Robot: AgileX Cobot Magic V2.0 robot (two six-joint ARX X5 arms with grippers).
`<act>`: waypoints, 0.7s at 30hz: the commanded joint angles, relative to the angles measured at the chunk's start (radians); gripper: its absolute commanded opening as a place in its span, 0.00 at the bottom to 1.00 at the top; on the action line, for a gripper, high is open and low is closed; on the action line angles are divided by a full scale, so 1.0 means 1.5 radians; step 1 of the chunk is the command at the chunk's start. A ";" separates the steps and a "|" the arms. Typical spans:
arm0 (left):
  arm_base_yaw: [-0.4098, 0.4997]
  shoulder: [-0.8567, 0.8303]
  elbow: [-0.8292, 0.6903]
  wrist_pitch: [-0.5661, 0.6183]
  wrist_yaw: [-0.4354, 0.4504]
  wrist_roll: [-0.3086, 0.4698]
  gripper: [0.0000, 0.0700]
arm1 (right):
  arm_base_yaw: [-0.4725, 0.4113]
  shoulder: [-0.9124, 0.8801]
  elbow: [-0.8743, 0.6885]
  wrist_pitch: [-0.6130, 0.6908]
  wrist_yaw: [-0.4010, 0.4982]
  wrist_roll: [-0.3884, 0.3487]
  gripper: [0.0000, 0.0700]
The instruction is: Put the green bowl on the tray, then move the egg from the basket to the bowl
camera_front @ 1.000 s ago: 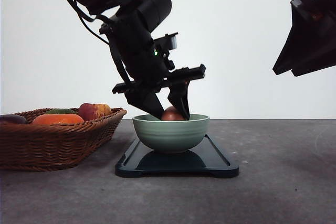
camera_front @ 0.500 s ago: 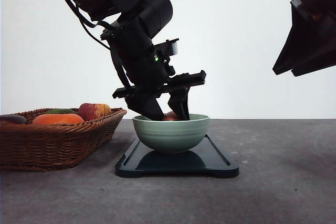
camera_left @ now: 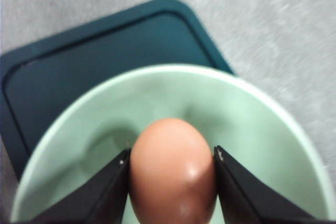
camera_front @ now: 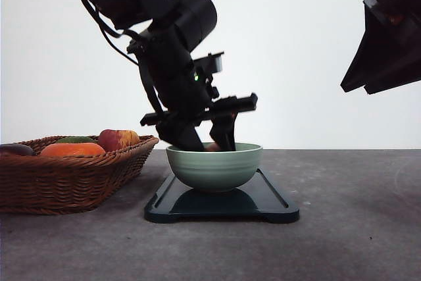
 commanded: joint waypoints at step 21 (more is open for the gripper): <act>-0.009 0.010 0.028 -0.033 -0.002 -0.014 0.57 | 0.003 0.005 0.003 0.006 0.000 -0.005 0.37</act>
